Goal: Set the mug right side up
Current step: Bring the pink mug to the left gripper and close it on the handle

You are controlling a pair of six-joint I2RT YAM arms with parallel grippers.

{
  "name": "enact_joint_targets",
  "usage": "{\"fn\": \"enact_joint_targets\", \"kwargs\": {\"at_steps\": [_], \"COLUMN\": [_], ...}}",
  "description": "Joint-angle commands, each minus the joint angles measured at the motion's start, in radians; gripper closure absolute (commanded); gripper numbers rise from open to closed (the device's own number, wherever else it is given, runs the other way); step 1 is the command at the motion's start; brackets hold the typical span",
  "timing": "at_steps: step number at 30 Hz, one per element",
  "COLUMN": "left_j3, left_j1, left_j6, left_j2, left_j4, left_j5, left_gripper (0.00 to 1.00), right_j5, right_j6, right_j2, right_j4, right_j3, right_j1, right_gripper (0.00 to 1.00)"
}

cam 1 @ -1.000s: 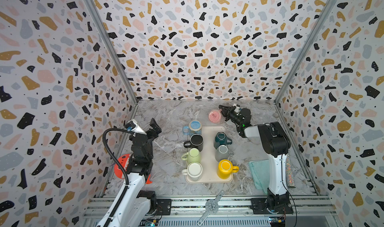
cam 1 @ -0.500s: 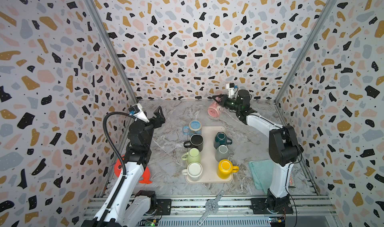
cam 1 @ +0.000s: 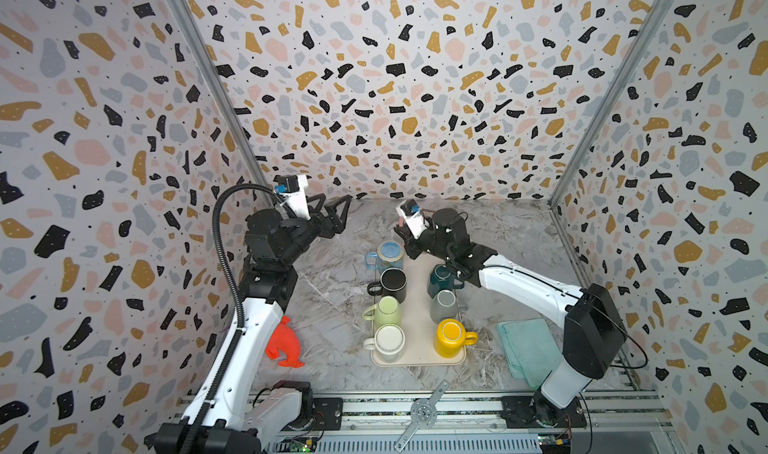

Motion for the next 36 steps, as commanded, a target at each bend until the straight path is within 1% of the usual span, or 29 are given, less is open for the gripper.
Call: {"fn": "enact_joint_targets", "kwargs": {"at_steps": [1,3,6,10,15,18,25,32,36], "left_j3": [0.039,0.048,0.072,0.122,0.182,0.214,0.284,0.329,0.337], "left_j1": [-0.011,-0.020,-0.041,-0.085,-0.135,-0.162,-0.226,-0.282,-0.293], "left_j6": [0.059,0.084,0.138,0.230,0.325,0.374,0.478,0.536,0.546], "left_j2": [-0.008,0.002,0.024,0.054,0.105,0.138,0.200,0.251,0.273], "left_j4": [-0.034,-0.060,-0.116,-0.200,-0.312,-0.378,-0.512,-0.594,-0.615], "left_j5": [0.120,0.161,0.221,0.237,0.242,0.227,0.181,0.153,0.148], "left_gripper": [0.17,0.17,0.17,0.17,0.17,0.17,0.19,0.22,0.27], "right_j5": [0.274,0.339,0.417,0.505,0.538,0.538,0.520,0.512,0.500], "right_j6": [-0.294,-0.375,-0.518,-0.700,-0.845,-0.896,-0.958,-0.997,-1.001], "right_j2": [-0.089,-0.102,-0.115,-0.100,-0.079,-0.069,-0.052,-0.033,-0.031], "right_j4": [0.185,0.237,0.361,0.528,0.648,0.683,0.730,0.770,0.780], "right_j3": [-0.041,-0.075,-0.139,-0.205,-0.241,-0.251,-0.272,-0.286,-0.292], "right_j1": [0.045,0.076,0.119,0.159,0.179,0.183,0.185,0.187,0.189], "right_gripper": [1.00,1.00,1.00,1.00,1.00,1.00,1.00,1.00,1.00]}}
